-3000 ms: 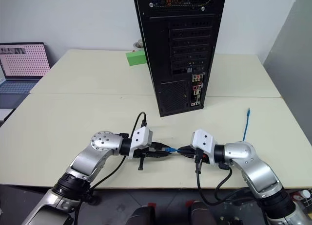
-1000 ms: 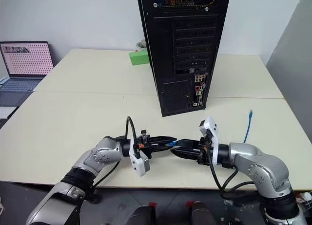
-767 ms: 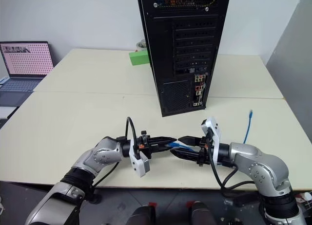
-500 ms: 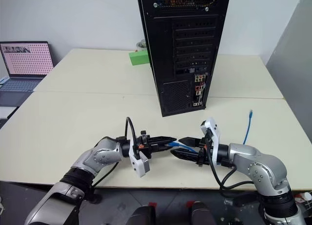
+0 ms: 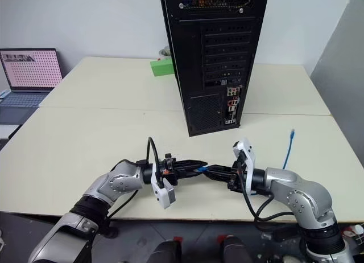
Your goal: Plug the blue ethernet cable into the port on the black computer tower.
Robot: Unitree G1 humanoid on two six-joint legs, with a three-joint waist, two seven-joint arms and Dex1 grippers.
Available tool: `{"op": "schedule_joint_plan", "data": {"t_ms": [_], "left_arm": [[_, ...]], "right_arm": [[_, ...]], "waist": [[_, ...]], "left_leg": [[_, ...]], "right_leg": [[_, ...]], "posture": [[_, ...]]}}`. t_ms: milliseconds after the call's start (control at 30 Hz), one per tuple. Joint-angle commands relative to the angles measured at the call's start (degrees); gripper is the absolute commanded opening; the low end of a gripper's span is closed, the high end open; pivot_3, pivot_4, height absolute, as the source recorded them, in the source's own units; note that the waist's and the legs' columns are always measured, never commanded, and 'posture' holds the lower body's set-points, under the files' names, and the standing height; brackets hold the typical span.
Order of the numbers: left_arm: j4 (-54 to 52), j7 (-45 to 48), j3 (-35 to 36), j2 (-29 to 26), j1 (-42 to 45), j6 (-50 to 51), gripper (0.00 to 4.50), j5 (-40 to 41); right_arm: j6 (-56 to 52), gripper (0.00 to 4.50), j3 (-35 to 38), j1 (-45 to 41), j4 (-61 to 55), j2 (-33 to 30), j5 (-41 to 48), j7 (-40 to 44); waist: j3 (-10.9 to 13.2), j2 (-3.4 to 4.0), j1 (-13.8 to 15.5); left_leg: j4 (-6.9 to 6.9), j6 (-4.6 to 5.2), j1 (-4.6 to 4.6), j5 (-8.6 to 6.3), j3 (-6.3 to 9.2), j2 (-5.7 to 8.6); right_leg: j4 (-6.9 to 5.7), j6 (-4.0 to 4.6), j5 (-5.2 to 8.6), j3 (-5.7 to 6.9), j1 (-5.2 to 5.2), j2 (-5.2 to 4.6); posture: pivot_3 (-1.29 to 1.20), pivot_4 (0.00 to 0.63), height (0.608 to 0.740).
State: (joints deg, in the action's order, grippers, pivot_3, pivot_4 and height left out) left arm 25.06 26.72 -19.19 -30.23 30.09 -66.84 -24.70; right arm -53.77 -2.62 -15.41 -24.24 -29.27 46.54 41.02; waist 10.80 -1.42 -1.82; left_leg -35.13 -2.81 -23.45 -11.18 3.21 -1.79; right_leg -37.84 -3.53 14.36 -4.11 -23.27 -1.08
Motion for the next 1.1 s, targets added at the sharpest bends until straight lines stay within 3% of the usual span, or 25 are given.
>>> {"op": "schedule_joint_plan", "data": {"t_ms": [33, 200, 267, 467, 667, 900, 1033, 1100], "left_arm": [[-1.99, -0.91, -0.56, -0.25, -0.02, -0.73, 0.30, 0.55], [-1.35, -0.85, -0.90, -0.49, -0.37, -0.48, 0.30, 1.08], [-1.05, -0.81, -0.83, -0.65, -0.69, 0.09, 1.00, 1.55], [-0.23, 2.48, -1.14, -1.23, -2.55, 6.43, 2.24, 7.17], [-7.83, 7.55, 1.48, 0.92, -7.94, 28.27, 3.33, 19.45], [-25.59, 3.13, 6.26, 8.31, -10.00, 64.30, 3.35, 27.00], [-33.30, -2.62, 6.73, 12.10, -8.65, 80.33, 3.35, 23.05], [-36.48, -1.67, 6.98, 13.56, -7.80, 86.96, 3.35, 25.94]], "right_arm": [[0.65, 0.01, 0.15, -1.17, -0.83, 0.31, 0.64, 0.33], [0.17, 0.01, 0.20, -1.55, -0.52, 0.17, 0.88, 0.61], [0.00, 0.01, 0.28, -1.70, -0.44, 0.07, 0.91, 0.73], [0.41, 0.01, 1.03, -1.25, -1.19, -1.41, 0.26, 0.83], [3.81, 0.01, 5.30, -0.08, -2.83, -2.00, -3.16, -4.86], [6.81, 0.01, 5.99, -2.45, -3.23, 4.82, -15.55, -24.83], [7.37, 0.01, 5.09, -4.98, -2.94, 11.67, -22.00, -35.70], [7.79, 0.00, 4.43, -6.96, -2.10, 15.11, -24.52, -39.73]], "waist": [[0.00, 0.00, 0.00], [0.00, 0.00, 0.00], [0.00, 0.00, 0.00], [0.00, 0.00, -0.02], [0.00, 0.00, -0.04], [0.00, 0.00, -0.04], [0.00, 0.00, -0.20], [0.00, 0.01, -0.25]], "left_leg": [[0.00, 0.00, 0.00, 0.00, 0.00, 0.00], [0.00, 0.00, 0.00, 0.00, 0.00, 0.00], [0.00, 0.00, 0.00, 0.00, 0.00, 0.00], [0.00, 0.00, 0.00, 0.00, 0.00, 0.00], [0.00, 0.00, 0.00, 0.00, 0.00, 0.00], [-0.01, 0.00, -0.01, 0.00, 0.01, 0.00], [0.00, 0.00, 0.00, 0.00, 0.06, 0.00], [0.01, 0.00, 0.00, 0.00, 0.06, 0.00]], "right_leg": [[0.00, 0.00, 0.00, 0.00, 0.00, 0.00], [0.00, 0.00, 0.00, 0.00, 0.00, 0.00], [0.00, 0.00, 0.00, 0.00, 0.00, 0.00], [0.00, 0.00, 0.00, 0.00, 0.00, 0.00], [-0.03, 0.01, 0.00, 0.00, 0.00, 0.00], [-0.05, 0.00, 0.00, 0.00, -0.01, 0.00], [-0.07, 0.00, 0.01, 0.00, -0.04, 0.04], [-0.07, 0.01, 0.01, 0.00, -0.04, 0.04]], "posture": [[0.00, 0.150, 0.740], [0.00, 0.150, 0.740], [0.00, 0.150, 0.740], [0.00, 0.150, 0.740], [0.00, 0.150, 0.740], [0.00, 0.150, 0.740], [0.00, 0.150, 0.740], [0.00, 0.150, 0.740]]}}
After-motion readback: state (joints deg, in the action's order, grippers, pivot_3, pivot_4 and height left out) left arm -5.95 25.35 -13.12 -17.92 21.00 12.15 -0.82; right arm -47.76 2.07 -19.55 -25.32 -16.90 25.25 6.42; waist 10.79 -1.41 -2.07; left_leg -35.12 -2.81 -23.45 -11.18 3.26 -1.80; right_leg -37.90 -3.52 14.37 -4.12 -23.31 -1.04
